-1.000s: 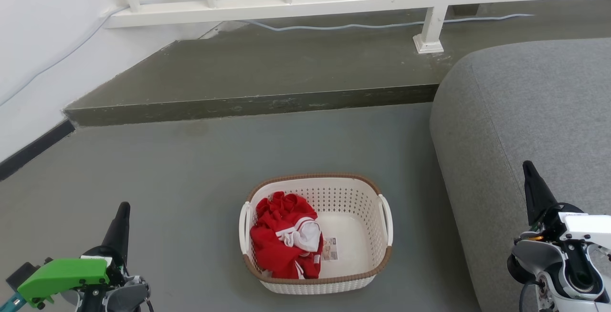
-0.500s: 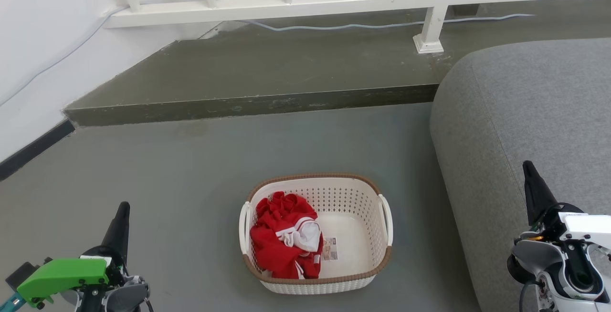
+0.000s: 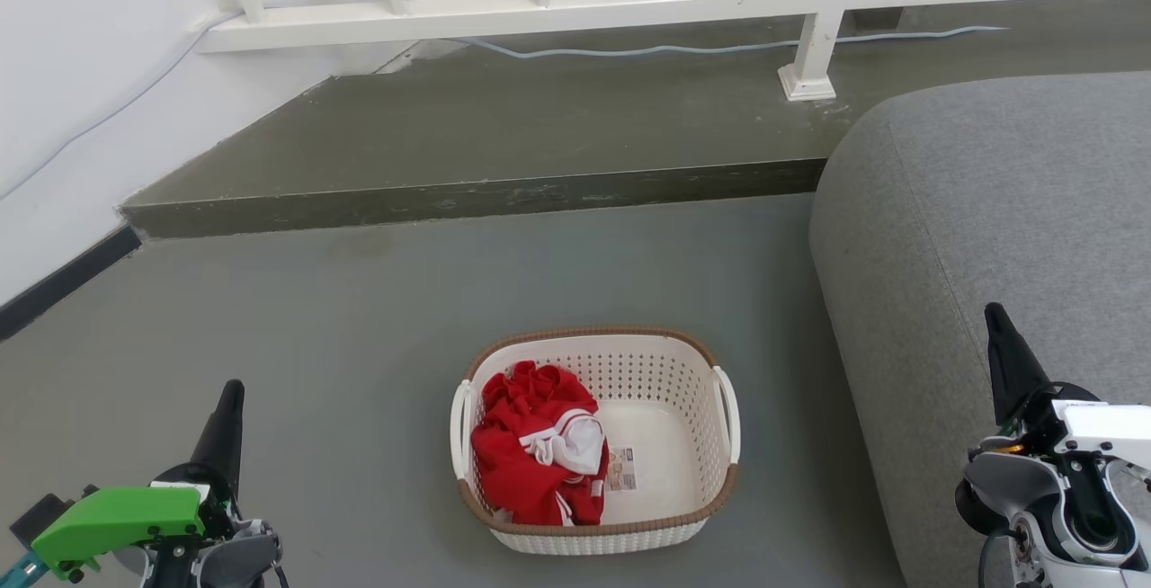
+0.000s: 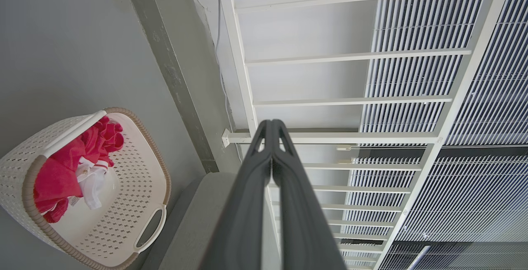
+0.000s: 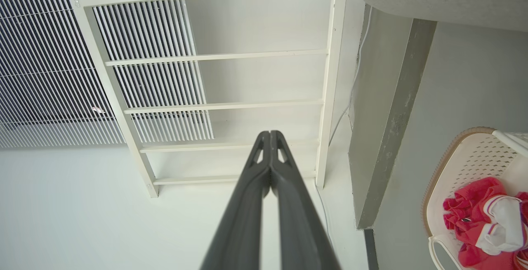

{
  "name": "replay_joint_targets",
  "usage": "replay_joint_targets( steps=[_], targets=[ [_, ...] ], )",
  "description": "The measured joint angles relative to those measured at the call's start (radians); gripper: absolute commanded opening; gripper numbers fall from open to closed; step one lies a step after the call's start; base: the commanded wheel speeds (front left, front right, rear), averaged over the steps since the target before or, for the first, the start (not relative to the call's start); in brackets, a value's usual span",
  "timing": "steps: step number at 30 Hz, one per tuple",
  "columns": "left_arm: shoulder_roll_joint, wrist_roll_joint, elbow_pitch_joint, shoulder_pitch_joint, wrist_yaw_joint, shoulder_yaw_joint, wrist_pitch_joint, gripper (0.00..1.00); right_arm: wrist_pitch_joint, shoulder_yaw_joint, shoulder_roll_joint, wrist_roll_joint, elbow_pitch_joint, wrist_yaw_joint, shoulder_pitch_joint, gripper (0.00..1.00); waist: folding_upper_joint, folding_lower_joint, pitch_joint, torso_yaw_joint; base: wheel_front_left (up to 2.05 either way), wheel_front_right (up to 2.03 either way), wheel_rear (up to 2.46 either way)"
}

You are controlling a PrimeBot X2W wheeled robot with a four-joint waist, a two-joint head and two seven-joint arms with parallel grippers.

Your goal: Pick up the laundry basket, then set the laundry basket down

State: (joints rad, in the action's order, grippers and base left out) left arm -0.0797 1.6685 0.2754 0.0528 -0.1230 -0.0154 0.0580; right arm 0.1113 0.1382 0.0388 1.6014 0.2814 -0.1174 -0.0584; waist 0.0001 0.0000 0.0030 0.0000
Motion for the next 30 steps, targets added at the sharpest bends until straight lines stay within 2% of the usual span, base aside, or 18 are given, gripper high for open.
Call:
replay_joint_targets(
  steps=[30],
  targets=[
    [0.001,-0.001,-0.001,0.0,0.0,-0.004,0.002,0.0,0.0,0.0,0.0,0.0,0.0,0.0,0.0,0.0,0.0,0.0,0.0,0.0,0.0,0.0,0.0]
  ],
)
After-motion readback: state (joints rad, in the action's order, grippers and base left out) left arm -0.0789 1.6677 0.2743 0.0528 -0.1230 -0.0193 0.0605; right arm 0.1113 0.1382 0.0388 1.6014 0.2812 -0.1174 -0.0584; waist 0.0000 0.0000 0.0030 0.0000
